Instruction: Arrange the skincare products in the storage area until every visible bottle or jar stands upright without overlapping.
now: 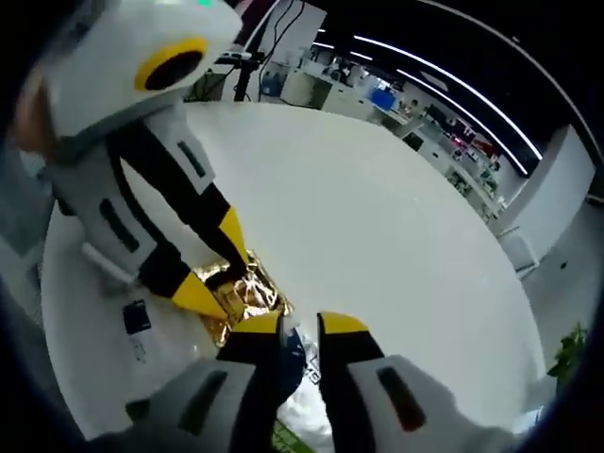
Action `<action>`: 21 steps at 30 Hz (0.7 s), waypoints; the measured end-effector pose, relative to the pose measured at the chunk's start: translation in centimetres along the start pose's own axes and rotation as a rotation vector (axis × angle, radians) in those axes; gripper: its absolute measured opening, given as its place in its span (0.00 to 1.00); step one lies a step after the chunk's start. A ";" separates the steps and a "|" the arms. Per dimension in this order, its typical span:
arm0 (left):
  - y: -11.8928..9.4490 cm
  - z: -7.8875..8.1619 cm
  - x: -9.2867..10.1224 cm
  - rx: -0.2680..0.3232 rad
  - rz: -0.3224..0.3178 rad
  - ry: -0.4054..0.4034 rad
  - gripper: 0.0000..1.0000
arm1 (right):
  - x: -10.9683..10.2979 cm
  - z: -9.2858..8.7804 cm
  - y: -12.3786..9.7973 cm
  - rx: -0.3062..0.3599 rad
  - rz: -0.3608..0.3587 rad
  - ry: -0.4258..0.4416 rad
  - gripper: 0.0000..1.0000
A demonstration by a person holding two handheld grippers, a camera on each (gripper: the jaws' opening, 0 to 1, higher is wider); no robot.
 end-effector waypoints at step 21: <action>-2.4 0.7 -0.2 0.017 0.022 -0.050 0.30 | -0.3 0.8 -3.7 0.075 0.001 0.071 0.27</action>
Point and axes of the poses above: the point that each gripper's makers call its tool centre point, and the gripper's own axes: y roughly forward along the fingers, x roughly to its right, z roughly out of its top, the point moved 6 cm from there along -y, roughly backward along the fingers, and after that the axes turned 3 degrees about z, right-handed, at the moved point
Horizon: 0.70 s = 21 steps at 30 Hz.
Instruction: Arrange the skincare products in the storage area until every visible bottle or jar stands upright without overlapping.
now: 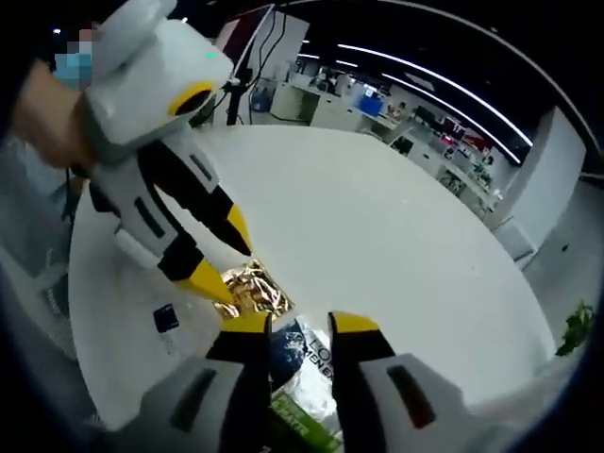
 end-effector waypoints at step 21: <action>-6.9 -2.1 2.9 0.014 0.051 -0.158 0.58 | -5.2 0.0 -6.6 0.107 0.136 0.145 0.79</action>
Point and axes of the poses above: the point that each gripper's makers call its tool centre point, and the gripper's own axes: y roughly forward along the fingers, x roughly to its right, z roughly out of its top, the point moved 6 cm from there along -y, roughly backward along the fingers, and after that the axes turned 3 degrees about z, right-handed, at the moved point
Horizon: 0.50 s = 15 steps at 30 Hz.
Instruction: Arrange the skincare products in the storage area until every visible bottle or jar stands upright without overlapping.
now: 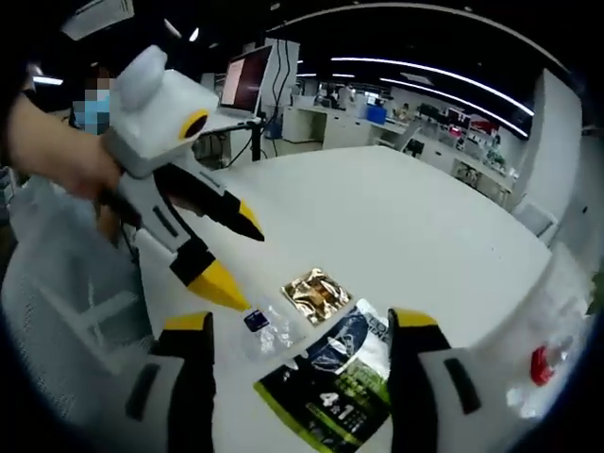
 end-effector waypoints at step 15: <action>-4.5 -2.0 2.0 0.044 0.017 -0.059 0.75 | -0.5 -3.5 -6.3 0.000 -0.086 0.154 0.94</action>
Point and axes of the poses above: the point that each gripper's makers call its tool centre point, and the gripper's own axes: y roughly forward along the fingers, x roughly to its right, z roughly out of its top, the point moved 6 cm from there along -y, roughly backward along the fingers, and after that the axes turned 3 degrees about z, right-handed, at the moved point
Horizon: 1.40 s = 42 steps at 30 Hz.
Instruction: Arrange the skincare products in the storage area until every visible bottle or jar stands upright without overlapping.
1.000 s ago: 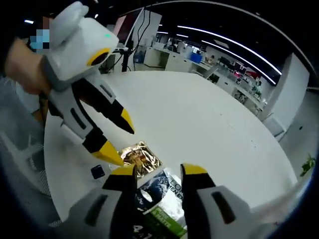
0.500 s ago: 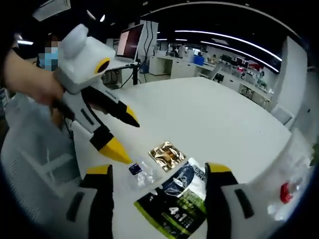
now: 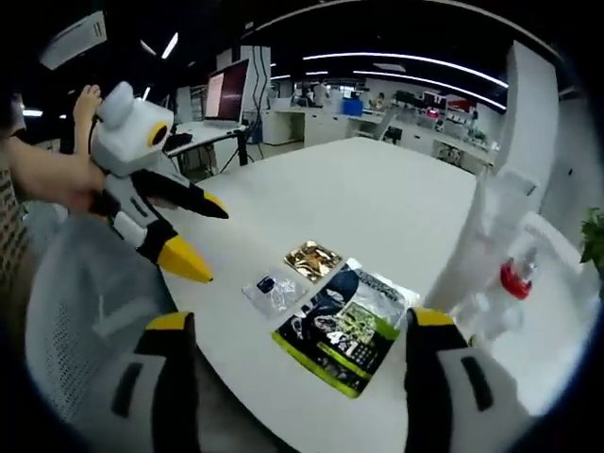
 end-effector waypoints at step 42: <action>-5.9 -1.4 0.6 0.134 0.006 -0.082 0.94 | 3.0 -3.1 -5.4 0.062 -0.199 0.188 0.97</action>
Point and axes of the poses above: the point that each gripper's makers call its tool centre point, and the gripper's own axes: y roughly forward along the fingers, x roughly to its right, z roughly out of its top, the point moved 6 cm from there along -y, roughly backward along the fingers, and after that the axes turned 3 degrees about z, right-handed, at the moved point
